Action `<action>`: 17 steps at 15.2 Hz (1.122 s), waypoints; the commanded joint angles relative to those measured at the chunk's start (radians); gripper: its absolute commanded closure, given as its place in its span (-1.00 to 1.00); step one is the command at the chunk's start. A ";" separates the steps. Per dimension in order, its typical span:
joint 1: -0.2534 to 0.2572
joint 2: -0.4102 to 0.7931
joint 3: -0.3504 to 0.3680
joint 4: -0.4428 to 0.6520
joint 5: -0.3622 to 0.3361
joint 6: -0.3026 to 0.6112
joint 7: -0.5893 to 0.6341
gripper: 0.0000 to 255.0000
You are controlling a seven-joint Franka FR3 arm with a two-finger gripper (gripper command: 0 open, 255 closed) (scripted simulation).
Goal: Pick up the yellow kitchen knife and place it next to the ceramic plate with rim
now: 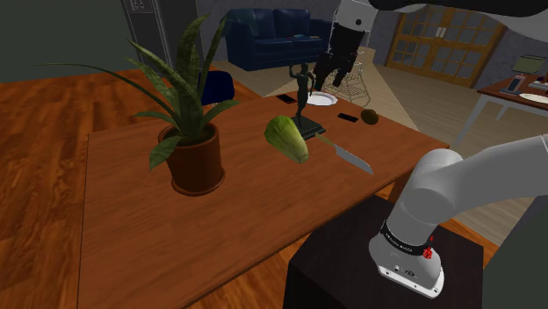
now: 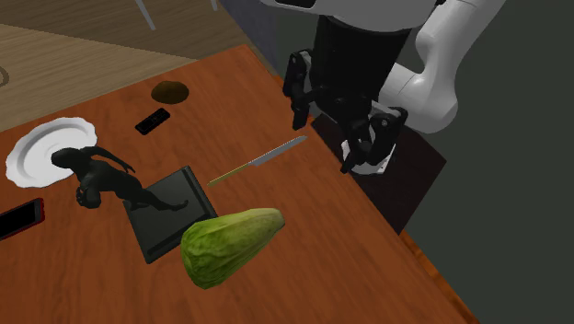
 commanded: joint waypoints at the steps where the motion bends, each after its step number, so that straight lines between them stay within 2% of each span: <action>1: 0.000 0.000 0.000 0.000 0.000 0.000 0.000 -1.00; 9: -0.053 0.035 -0.087 -0.178 -0.062 0.142 -0.066 -1.00; 17: -0.116 0.133 -0.184 -0.308 -0.134 0.305 -0.131 -1.00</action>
